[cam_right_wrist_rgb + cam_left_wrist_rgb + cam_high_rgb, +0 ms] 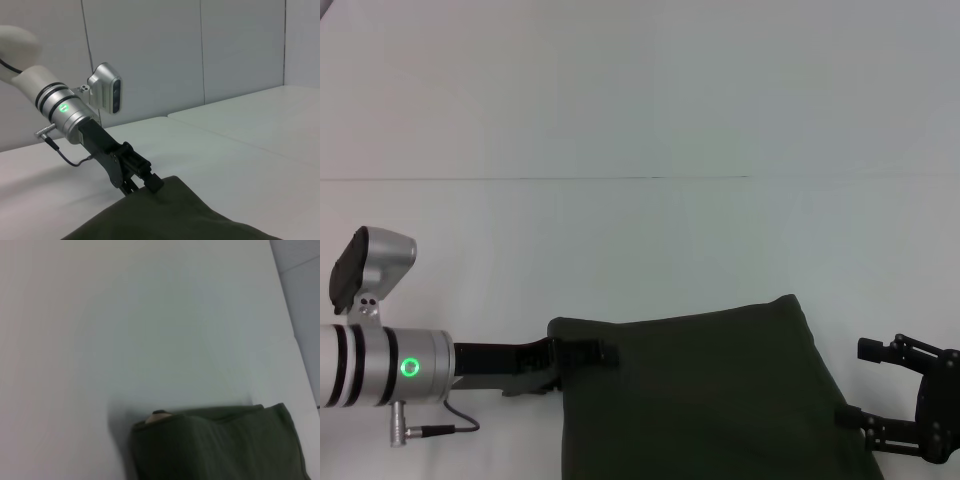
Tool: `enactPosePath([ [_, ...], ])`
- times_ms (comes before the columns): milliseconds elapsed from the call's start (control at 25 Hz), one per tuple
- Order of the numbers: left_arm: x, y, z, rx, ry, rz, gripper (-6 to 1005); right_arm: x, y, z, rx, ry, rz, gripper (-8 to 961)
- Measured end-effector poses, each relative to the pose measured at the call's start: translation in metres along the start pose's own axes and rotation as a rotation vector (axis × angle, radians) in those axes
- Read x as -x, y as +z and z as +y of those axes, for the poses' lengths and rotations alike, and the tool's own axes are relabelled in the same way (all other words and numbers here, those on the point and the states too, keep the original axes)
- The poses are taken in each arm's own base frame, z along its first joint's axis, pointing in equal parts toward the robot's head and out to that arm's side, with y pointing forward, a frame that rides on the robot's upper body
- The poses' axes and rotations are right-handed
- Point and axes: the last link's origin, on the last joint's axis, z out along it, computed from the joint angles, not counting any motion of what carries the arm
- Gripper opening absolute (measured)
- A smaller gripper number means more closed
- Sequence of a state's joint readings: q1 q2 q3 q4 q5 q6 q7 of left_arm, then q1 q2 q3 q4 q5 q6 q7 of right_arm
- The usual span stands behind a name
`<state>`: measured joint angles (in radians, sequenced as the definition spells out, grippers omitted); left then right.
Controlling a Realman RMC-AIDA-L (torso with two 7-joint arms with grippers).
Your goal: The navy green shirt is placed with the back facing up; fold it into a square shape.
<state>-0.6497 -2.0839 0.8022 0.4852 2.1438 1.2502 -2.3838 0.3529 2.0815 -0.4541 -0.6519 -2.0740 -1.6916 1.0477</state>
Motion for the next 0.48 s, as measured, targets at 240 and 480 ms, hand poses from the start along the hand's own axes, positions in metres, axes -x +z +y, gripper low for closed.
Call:
enactPosePath([
  [240, 0.0002, 0.0030, -0.0028, -0.017, -0.002, 0.017, 869, -0.0006, -0.0006, 0.0009, -0.002, 0.004, -0.004, 911],
  [480, -0.0007, 0.0027, -0.0048, -0.026, 0.002, 0.022, 744, -0.0003, -0.0004, 0.0011, -0.001, 0.006, -0.006, 905],
])
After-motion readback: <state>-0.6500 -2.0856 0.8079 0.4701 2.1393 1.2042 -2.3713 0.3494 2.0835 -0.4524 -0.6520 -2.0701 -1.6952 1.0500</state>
